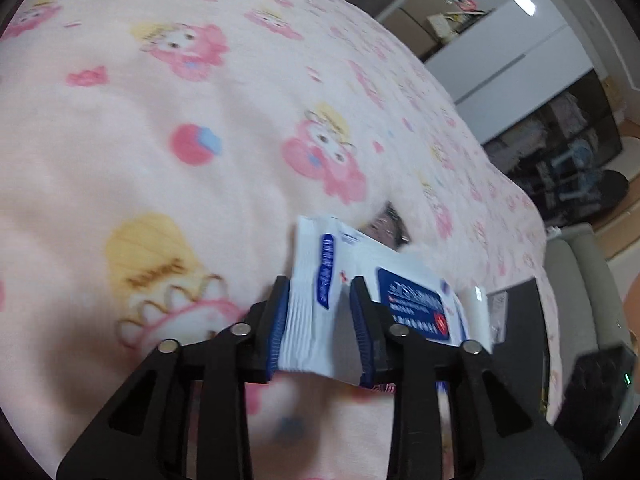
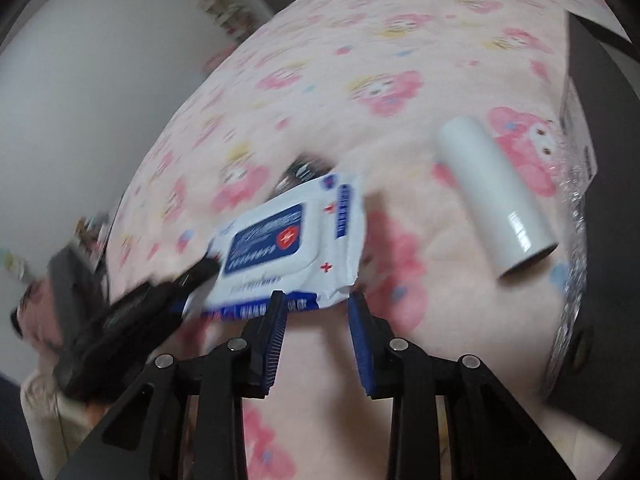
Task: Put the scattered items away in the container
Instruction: 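Grasp the alcohol wipes pack by its edge with the right gripper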
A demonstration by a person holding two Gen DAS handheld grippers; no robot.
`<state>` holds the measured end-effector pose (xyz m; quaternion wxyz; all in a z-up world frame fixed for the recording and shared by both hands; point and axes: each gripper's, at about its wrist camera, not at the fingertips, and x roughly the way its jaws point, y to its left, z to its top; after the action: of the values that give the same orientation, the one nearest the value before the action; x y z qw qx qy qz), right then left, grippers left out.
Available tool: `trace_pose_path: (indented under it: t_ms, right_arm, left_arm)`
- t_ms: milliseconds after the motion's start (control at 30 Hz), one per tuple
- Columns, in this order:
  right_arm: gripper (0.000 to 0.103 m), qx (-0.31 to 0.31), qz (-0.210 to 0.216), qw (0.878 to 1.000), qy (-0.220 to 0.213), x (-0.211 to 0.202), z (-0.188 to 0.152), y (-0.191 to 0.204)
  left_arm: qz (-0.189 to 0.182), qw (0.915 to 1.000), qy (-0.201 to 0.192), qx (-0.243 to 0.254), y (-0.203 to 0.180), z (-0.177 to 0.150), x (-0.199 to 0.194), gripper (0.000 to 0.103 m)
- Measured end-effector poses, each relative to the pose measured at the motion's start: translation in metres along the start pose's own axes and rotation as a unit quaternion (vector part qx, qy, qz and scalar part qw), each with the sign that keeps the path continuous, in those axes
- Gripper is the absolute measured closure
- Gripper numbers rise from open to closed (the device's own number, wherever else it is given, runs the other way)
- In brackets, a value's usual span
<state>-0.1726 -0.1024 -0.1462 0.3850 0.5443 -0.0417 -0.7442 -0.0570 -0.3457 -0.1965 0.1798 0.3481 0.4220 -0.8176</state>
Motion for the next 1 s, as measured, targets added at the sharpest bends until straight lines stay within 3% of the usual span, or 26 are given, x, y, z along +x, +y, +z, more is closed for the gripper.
trace_pose_path:
  t_ms: [67, 167, 200, 300, 333, 400, 467, 500, 600, 833, 1000]
  right_arm:
    - [0.075, -0.031, -0.014, 0.999, 0.028, 0.002, -0.010, 0.012]
    - [0.075, -0.071, -0.138, 0.987, 0.028, 0.009, -0.013, 0.014]
    - [0.075, -0.062, -0.153, 0.986, 0.014, 0.008, -0.011, 0.010]
    - [0.072, -0.009, -0.099, 0.995, -0.021, 0.005, -0.002, -0.006]
    - [0.066, 0.006, -0.067, 0.997, -0.022, 0.010, 0.001, -0.010]
    - [0.055, 0.020, -0.034, 0.999, -0.004, 0.029, 0.004, -0.016]
    - [0.055, 0.026, -0.033, 0.999, 0.024, 0.049, 0.002, -0.021]
    - [0.055, 0.034, -0.022, 0.999, 0.014, 0.051, -0.001, -0.023]
    - [0.076, 0.062, 0.024, 0.998, -0.001, 0.043, -0.015, -0.020]
    - [0.080, -0.004, -0.025, 0.999, -0.021, -0.025, -0.063, 0.014]
    - [0.080, -0.001, -0.062, 0.998, 0.013, -0.056, -0.114, -0.011]
  left_arm:
    - [0.018, 0.9998, -0.002, 0.007, 0.000, 0.000, 0.000, 0.067]
    - [0.025, 0.9994, 0.003, 0.022, -0.004, -0.002, 0.002, 0.066]
    - [0.031, 0.9991, -0.001, 0.028, -0.006, -0.002, 0.001, 0.065]
    - [0.033, 0.9989, 0.002, 0.033, -0.006, -0.004, 0.004, 0.061]
    - [0.033, 0.9990, 0.003, 0.029, -0.005, -0.003, 0.006, 0.058]
    - [0.036, 0.9991, -0.003, 0.024, -0.005, -0.002, 0.007, 0.062]
    - [0.037, 0.9988, -0.008, 0.031, -0.008, -0.004, 0.006, 0.069]
    - [0.038, 0.9985, -0.009, 0.037, -0.011, -0.006, 0.005, 0.071]
    - [0.037, 0.9974, -0.005, 0.062, -0.020, -0.015, 0.003, 0.075]
    - [0.013, 0.9925, 0.028, 0.118, -0.045, -0.070, -0.033, 0.079]
    - [0.007, 0.9781, 0.114, 0.174, -0.059, -0.127, -0.035, 0.078]
